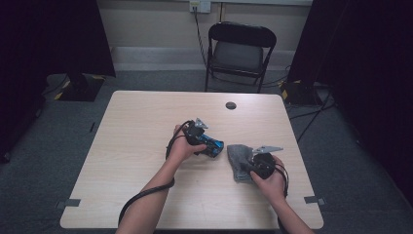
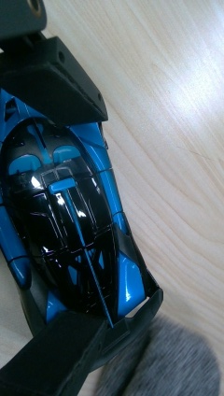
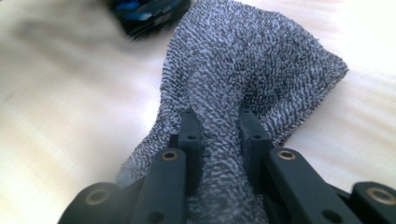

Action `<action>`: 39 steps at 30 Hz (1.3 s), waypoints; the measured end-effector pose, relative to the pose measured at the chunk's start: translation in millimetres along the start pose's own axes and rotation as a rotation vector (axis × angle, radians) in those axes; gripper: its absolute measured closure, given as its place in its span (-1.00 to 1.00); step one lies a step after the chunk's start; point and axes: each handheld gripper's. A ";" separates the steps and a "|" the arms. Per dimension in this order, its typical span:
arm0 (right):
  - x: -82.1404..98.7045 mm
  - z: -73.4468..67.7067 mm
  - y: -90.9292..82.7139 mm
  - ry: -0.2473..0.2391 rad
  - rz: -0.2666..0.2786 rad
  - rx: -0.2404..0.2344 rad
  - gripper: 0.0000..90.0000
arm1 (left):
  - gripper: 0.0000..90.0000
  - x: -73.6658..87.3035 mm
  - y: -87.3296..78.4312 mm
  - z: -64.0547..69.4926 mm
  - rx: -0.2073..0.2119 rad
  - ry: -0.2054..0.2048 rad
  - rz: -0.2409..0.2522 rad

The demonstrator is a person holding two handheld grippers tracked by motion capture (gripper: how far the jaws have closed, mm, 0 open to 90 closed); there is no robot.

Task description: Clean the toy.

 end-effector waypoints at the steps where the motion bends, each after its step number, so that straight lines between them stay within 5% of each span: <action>1: -2.5 0.8 2.1 0.007 0.002 0.008 0.67 | -0.93 0.1 -0.1 -0.1 0.000 0.001 0.000; 5: -16.6 -7.0 17.7 -0.013 -0.032 0.023 0.67 | -0.93 2.2 -0.4 0.2 -0.001 0.001 0.015; 9: -25.7 -23.3 27.4 -0.078 -0.068 -0.021 0.67 | -0.93 2.4 -0.3 0.7 -0.003 0.002 0.017; 15: -26.1 -41.2 31.9 -0.108 -0.079 -0.082 0.67 | -0.93 3.7 -0.6 0.6 -0.004 0.007 0.026; 27: -23.3 -54.8 35.1 -0.115 -0.085 -0.207 0.67 | -0.94 4.4 -0.3 1.2 -0.006 0.004 0.034; 39: -19.1 -61.6 34.3 -0.139 -0.087 -0.259 0.67 | -0.94 4.1 -0.5 0.9 -0.007 0.008 0.030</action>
Point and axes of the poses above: each handheld gripper's, and its own axes: y roughly forward along the jaws, x roughly out of its underside, z roughly to its right, and after that the axes turned 3 degrees about -x, right-handed
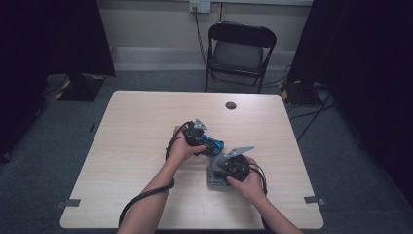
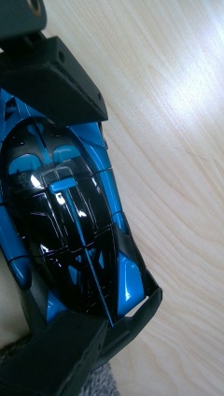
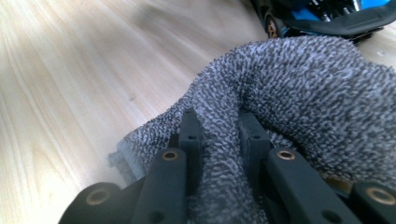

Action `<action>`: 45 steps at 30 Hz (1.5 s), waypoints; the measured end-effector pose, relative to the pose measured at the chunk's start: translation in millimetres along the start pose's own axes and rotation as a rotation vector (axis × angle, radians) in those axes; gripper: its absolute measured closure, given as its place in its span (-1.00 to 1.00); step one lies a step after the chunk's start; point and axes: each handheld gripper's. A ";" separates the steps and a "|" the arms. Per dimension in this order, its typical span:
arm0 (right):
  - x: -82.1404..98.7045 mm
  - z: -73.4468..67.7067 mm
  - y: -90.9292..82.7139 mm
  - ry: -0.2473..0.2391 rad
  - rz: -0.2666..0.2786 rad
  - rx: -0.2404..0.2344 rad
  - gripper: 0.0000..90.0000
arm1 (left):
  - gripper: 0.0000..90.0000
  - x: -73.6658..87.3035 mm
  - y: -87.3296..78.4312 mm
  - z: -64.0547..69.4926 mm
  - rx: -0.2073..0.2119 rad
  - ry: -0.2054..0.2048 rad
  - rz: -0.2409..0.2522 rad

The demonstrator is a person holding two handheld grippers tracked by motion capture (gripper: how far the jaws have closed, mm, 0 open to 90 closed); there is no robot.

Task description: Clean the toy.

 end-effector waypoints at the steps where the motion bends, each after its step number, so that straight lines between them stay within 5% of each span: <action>1: 0.6 -1.0 -0.1 -0.002 0.001 0.000 0.67 | -0.94 0.5 0.1 0.2 0.002 -0.002 0.005; 16: 12.0 -5.9 -8.2 -0.049 0.006 -0.082 0.67 | -0.93 0.0 0.0 0.2 0.002 -0.002 0.000; 26: 18.0 -8.5 -23.5 -0.069 0.016 -0.089 0.67 | -0.93 -0.1 -0.3 -1.0 0.008 0.000 -0.004; 38: 18.6 11.2 -55.0 -0.020 0.061 -0.032 0.67 | -0.92 -2.2 0.0 -1.4 0.009 0.001 -0.018; 45: 15.1 34.8 -69.5 0.022 0.096 0.055 0.66 | -0.92 -0.6 -0.4 -1.7 0.011 -0.004 -0.009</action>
Point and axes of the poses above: each handheld gripper's, and its own axes: y roughly forward along the jaws, x roughly out of its underside, z roughly to its right, and after that the axes turned 3 degrees about -x, right-handed
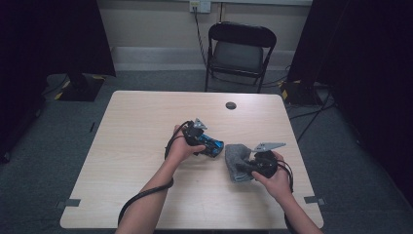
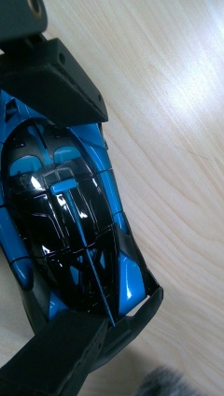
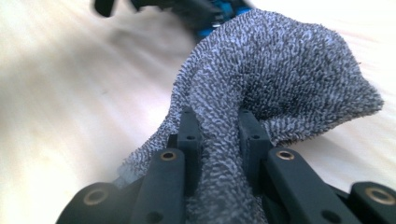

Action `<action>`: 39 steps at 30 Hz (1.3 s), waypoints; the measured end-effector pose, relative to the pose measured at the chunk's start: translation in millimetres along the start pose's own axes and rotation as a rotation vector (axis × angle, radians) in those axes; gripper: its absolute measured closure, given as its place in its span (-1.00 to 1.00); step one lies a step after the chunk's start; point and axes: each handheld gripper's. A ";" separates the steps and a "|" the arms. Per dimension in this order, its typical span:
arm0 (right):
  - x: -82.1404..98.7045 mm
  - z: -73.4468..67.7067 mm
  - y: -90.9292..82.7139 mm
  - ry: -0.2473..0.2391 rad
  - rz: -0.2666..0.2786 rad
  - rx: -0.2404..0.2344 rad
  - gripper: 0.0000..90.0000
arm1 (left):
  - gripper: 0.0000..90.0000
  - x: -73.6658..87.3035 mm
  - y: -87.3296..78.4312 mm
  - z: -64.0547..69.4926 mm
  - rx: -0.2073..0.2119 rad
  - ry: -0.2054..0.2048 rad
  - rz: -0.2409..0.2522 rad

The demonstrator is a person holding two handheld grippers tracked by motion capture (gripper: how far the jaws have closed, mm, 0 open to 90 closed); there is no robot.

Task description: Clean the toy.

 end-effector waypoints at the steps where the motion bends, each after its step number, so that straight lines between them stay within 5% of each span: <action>1: -0.3 5.1 -0.2 0.011 0.003 0.021 0.67 | -0.92 0.0 -0.1 -0.2 0.000 0.002 -0.001; 8: -6.9 26.0 3.3 0.039 0.010 0.118 0.67 | -0.92 0.4 0.0 0.3 -0.002 0.002 0.005; 20: -26.6 34.5 37.7 0.034 -0.058 0.185 0.66 | -0.92 1.1 -0.1 0.2 -0.002 0.001 0.011; 27: -25.2 28.6 57.6 0.042 -0.069 0.134 0.66 | -0.91 2.1 -0.2 0.2 -0.003 0.003 0.018; 39: -22.8 22.1 59.2 0.027 -0.094 0.068 0.66 | -0.91 1.5 -0.4 0.5 -0.004 0.004 0.013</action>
Point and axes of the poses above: each handheld gripper's, and its own axes: y roughly forward along the jaws, x roughly out of its underside, z roughly to its right, and after that the axes turned 3 degrees about -x, right-handed
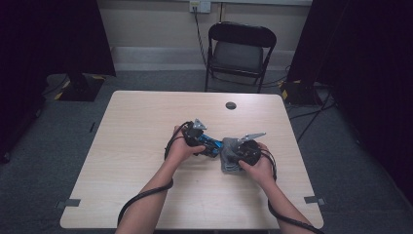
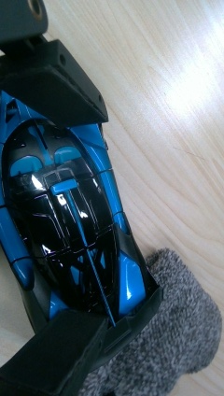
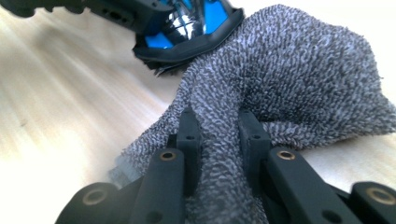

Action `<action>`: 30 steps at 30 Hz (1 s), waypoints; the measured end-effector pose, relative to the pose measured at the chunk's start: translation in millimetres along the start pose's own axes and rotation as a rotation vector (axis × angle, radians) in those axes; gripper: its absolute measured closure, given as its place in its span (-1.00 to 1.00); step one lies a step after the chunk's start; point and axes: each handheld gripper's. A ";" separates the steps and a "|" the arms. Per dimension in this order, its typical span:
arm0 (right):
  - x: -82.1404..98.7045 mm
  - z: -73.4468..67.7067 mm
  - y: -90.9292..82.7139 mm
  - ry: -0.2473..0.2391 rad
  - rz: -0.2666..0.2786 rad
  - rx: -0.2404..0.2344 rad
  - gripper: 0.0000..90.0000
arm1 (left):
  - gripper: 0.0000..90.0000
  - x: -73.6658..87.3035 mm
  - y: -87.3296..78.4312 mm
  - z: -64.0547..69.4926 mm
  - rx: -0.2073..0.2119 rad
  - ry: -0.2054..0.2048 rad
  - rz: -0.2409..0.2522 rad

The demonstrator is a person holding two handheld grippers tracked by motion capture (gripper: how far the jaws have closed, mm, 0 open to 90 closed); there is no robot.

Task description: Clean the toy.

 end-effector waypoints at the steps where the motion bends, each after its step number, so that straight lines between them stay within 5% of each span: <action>1: 0.5 -0.3 0.0 -0.008 0.002 -0.004 0.66 | -0.91 -0.2 0.0 0.0 0.001 0.000 -0.002; 30: 15.0 -28.7 0.5 -0.058 0.007 -0.123 0.65 | -0.91 -0.5 0.2 0.1 0.000 -0.001 -0.003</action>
Point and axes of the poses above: each handheld gripper's, and its own axes: y roughly forward along the jaws, x roughly out of its underside, z roughly to its right, and after that the axes turned 3 degrees about -x, right-handed
